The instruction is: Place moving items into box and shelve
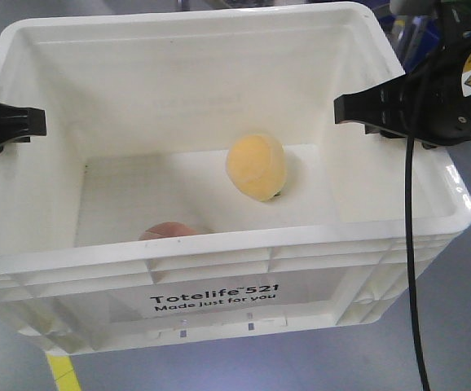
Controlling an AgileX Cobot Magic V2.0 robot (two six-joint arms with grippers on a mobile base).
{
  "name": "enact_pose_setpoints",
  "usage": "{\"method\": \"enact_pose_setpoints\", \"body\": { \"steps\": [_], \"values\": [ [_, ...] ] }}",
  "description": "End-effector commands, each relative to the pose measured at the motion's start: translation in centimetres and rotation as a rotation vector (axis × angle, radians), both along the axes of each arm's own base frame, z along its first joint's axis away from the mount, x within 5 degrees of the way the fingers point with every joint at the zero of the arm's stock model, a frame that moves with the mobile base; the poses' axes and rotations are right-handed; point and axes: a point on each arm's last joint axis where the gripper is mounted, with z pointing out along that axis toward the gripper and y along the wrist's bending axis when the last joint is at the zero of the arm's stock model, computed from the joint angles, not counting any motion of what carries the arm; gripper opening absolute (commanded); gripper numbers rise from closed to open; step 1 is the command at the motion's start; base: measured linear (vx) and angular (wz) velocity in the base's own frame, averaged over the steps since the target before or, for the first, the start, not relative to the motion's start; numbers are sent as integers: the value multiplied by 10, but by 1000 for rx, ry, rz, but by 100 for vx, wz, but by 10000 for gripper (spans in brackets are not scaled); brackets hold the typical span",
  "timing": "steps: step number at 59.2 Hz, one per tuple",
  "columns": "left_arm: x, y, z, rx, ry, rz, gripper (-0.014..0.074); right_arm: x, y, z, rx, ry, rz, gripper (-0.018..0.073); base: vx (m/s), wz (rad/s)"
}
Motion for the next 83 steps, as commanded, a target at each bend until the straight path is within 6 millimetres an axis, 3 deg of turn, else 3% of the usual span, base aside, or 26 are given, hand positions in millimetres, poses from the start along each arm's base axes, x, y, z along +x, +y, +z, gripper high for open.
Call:
{"method": "enact_pose_setpoints", "body": {
  "steps": [1,83],
  "values": [
    [-2,3,28,6,-182,-25,148,-1,-9,30,1,-185,13,57,16,-60],
    [-2,3,28,6,-182,-25,148,-1,-9,30,1,-185,13,57,14,-53]
  ]
}}
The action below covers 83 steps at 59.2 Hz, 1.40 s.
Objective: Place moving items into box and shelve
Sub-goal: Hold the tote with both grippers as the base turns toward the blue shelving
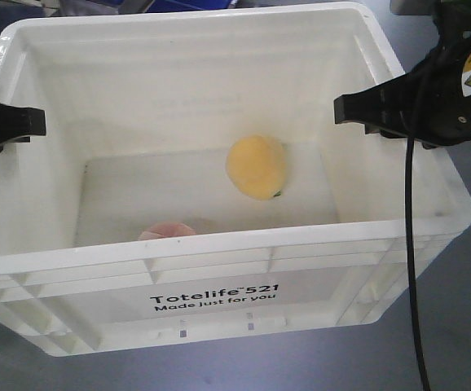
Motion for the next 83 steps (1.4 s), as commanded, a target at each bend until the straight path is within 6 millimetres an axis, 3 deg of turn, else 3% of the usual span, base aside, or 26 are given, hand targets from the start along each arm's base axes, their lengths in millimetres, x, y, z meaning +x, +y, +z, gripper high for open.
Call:
{"method": "enact_pose_setpoints", "body": {
  "steps": [1,41,83],
  "values": [
    [-2,3,28,7,-181,-25,148,-1,-9,30,0,-185,14,57,13,-50],
    [-2,3,28,7,-181,-25,148,-1,-9,30,0,-185,14,57,16,-44],
    [-2,3,28,7,-181,-25,148,-1,-9,30,0,-185,14,57,27,-11]
  ]
}}
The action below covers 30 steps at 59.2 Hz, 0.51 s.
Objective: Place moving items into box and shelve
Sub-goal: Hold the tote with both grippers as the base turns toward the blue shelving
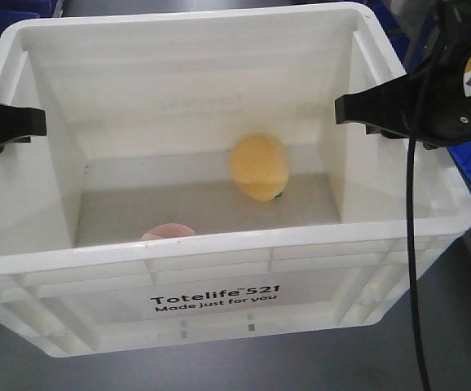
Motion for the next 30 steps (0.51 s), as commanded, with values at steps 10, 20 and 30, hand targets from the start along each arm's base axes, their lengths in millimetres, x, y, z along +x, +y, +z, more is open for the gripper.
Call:
{"method": "enact_pose_setpoints", "body": {
  "steps": [10,20,30],
  "values": [
    [-2,4,28,9,-183,-25,148,-1,-8,29,0,-187,15,57,37,-7],
    [-2,4,28,9,-183,-25,148,-1,-8,29,1,-187,15,57,38,-7],
    [-2,4,28,9,-183,-25,148,-1,-8,29,1,-187,15,57,39,-8]
  ]
}}
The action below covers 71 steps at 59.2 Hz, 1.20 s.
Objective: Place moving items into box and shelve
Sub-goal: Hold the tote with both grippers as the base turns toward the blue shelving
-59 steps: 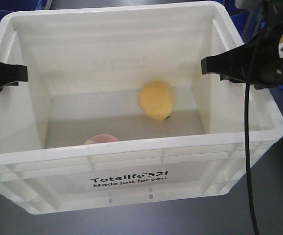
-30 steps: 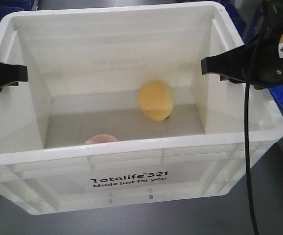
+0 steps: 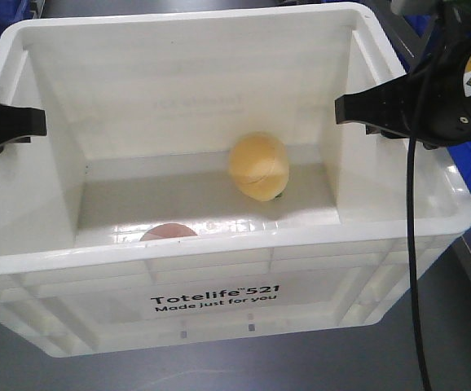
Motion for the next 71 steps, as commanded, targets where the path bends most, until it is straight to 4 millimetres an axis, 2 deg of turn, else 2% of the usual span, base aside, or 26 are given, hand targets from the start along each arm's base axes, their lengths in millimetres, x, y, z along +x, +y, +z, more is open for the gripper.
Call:
{"method": "enact_pose_setpoints", "body": {
  "steps": [1,71],
  "values": [
    [-1,4,28,9,-183,-25,148,-1,-8,29,0,-186,15,57,39,-8],
    [-1,4,28,9,-183,-25,148,-1,-8,29,0,-186,15,57,39,-5]
  ]
}}
